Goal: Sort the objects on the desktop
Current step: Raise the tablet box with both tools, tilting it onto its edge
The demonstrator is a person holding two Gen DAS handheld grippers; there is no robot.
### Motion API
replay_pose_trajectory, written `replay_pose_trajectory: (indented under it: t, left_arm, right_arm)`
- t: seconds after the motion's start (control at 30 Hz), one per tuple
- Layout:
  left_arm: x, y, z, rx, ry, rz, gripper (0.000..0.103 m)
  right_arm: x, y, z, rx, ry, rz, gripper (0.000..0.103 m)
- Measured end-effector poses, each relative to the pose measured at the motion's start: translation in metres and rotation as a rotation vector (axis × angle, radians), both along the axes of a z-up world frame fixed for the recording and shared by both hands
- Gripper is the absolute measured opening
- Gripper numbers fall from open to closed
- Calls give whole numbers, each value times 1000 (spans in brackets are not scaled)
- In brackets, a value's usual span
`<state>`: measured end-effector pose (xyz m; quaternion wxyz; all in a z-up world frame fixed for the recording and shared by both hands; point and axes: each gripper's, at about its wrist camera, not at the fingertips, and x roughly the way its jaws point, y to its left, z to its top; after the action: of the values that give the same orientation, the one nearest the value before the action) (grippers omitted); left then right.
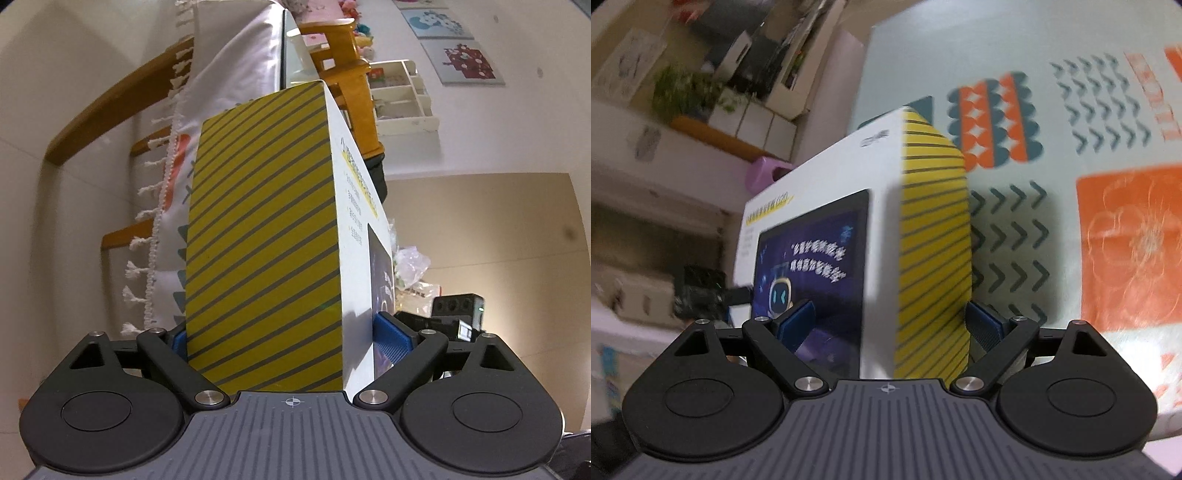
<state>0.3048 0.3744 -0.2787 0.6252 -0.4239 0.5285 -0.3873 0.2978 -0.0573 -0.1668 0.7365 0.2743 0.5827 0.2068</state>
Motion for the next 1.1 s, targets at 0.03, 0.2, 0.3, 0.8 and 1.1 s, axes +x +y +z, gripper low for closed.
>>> replay_pose_trajectory:
  t: [0.03,0.2,0.3,0.8,1.1]
  left_arm:
    - [0,0,-1,-2,0,-1,95]
    - [4,0,-2,-7,2,-4,95]
    - [6,0,-3,-10,3,-4,95]
    - [13,2,-10,-30,32,-10,96]
    - [8,-1,15,21,13,8,97]
  right_arm:
    - [2,-4,-4,26,16,-15,103]
    - [16,-13,-20,110,70,-25,103]
    - [24,-12,-26,126,87,-7,103]
    - [45,-16,-44,253,148,12,103]
    - [34,-24,-44,284,116,-13,103]
